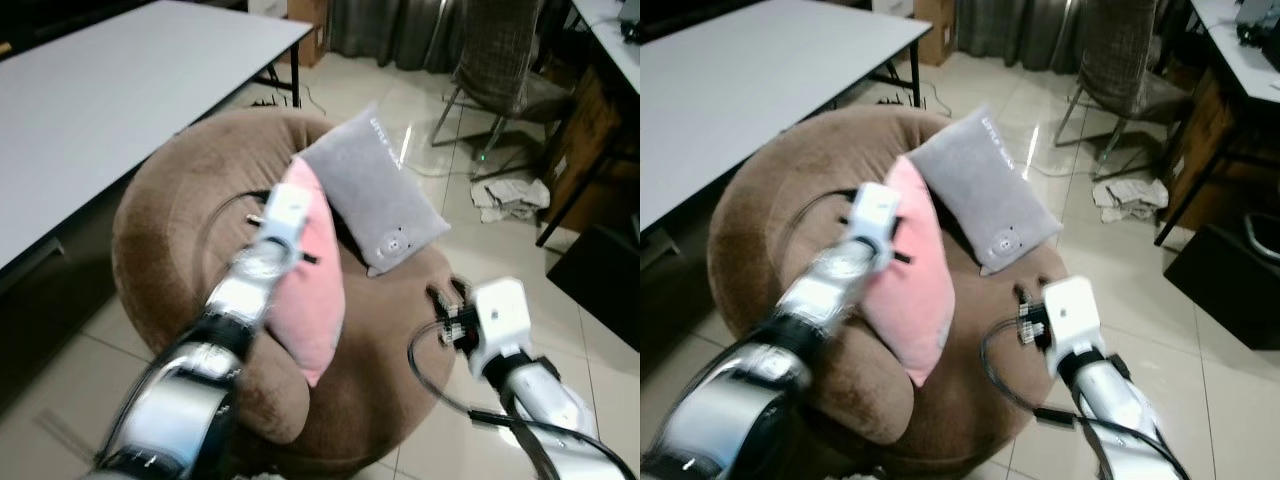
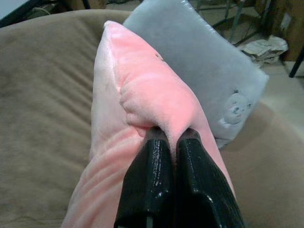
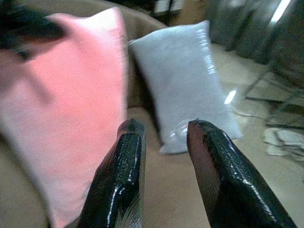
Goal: Move the pillow to the sofa from floor
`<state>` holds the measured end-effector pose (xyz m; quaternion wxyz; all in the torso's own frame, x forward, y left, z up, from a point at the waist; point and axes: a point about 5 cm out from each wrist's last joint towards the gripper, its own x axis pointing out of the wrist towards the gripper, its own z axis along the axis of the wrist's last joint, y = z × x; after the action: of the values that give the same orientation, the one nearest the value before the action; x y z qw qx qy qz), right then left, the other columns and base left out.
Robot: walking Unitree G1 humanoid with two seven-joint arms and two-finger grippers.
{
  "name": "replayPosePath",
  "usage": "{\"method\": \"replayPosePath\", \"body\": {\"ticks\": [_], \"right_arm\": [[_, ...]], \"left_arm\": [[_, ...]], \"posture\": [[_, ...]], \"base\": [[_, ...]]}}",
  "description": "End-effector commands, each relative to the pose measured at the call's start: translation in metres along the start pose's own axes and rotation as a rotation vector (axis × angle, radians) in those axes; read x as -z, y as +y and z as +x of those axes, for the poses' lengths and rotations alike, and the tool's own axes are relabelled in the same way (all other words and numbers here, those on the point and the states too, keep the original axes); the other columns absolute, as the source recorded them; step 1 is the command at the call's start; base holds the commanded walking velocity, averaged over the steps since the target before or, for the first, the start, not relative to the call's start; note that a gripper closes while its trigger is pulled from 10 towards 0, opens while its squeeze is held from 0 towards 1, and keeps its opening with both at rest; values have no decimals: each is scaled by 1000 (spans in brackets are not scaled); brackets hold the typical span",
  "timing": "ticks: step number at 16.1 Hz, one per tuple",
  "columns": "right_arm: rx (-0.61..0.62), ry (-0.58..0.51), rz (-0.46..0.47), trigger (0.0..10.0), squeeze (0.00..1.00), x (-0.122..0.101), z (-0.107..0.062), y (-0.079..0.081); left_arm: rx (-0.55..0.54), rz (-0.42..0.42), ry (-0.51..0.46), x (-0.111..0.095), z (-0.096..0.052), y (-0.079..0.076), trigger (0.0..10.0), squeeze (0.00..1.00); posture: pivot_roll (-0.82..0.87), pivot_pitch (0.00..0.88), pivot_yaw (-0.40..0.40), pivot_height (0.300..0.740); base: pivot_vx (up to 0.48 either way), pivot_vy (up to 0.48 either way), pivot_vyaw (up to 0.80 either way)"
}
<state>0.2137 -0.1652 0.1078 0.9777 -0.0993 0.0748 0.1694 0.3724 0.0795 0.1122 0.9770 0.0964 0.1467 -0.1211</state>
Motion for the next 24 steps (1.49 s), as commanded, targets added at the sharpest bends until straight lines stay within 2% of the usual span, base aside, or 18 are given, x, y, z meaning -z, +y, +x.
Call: {"method": "replayPosePath", "body": {"ticks": [1, 3, 4, 5, 6, 8, 11, 14, 15, 16, 17, 18, 19, 20, 21, 23, 24], "right_arm": [[-48, -25, -8, 10000, 0, -6, -4, 1], [-114, -21, -22, 10000, 0, -7, -9, 2], [-131, -21, -18, 10000, 0, -7, -10, 3], [-164, -17, -11, 10000, 0, -6, -11, 4], [-191, -7, -14, 10000, 0, -5, -12, 6], [-212, -1, -17, 10000, 0, -3, -12, 9], [-213, -7, -13, 10000, 0, -4, -8, 8], [-185, -27, -15, 10000, 0, -7, -4, 3], [-162, -36, -31, 10000, 0, -9, -2, 1], [-18, -49, -84, 10000, 0, -10, 4, -7], [11, -58, -78, 10000, 0, -11, 5, -9], [84, -90, -66, 10000, 0, -15, 8, -8], [104, -97, -43, 10000, 0, -16, 9, -7], [137, -127, -8, 10000, 0, -20, 11, -1], [155, -134, 25, 10000, 0, -19, 14, 7], [161, -124, 62, 10000, 0, -14, 16, 15], [164, -122, 69, 10000, 0, -13, 16, 15]], "left_arm": [[-70, -54, -44, -17, 3, 7, 10000, 0], [-179, -193, 3, -17, 6, 16, 10000, 0], [-222, -189, 25, -14, 6, 21, 10000, 0], [-285, -104, 69, -5, 4, 31, 10000, 0], [-332, -31, 142, 10, 1, 47, 10000, 490], [-373, -10, 203, 24, -5, 68, 10000, 1000], [-429, 19, 155, 22, -10, 91, 10000, 1000], [-495, -27, -37, 0, -16, 113, 10000, 1000], [-490, -35, -79, -4, -18, 116, 10000, 1000], [-450, -59, -284, -24, -27, 119, 10000, 0], [-431, -71, -323, -27, -29, 119, 10000, 0], [-272, -76, -403, -29, -38, 108, 10000, 0], [-224, -70, -418, -28, -41, 104, 10000, 0], [-45, -15, -416, -19, -52, 89, 10000, 0], [72, 13, -392, -8, -65, 76, 10000, 0], [165, 26, -355, 3, -75, 64, 10000, 0], [176, 39, -347, 6, -76, 61, 10000, 0]], "posture": [[3, 5, 3, 740], [-3, 4, 4, 740], [-5, 5, 4, 740], [-3, 6, 2, 740], [-1, 5, 1, 740], [5, 5, -1, 740], [14, 2, -9, 740], [20, 1, -22, 740], [20, 2, -24, 740], [17, 2, -27, 740], [17, 2, -27, 740], [18, 2, -29, 740], [18, 2, -29, 740], [26, 5, -34, 740], [32, 8, -37, 740], [32, 8, -37, 740], [32, 8, -37, 740]], "base": [[0, 0, 0], [0, 0, 0], [0, 0, 0], [0, 0, 0], [0, 0, 0], [0, 0, 0], [0, 0, 0], [0, 0, 0], [0, 0, 0], [0, 0, 0], [0, 0, 0], [0, 0, 0], [0, 0, 0], [0, 0, 800], [0, 0, 800], [0, 0, 800], [0, 0, 800]]}}
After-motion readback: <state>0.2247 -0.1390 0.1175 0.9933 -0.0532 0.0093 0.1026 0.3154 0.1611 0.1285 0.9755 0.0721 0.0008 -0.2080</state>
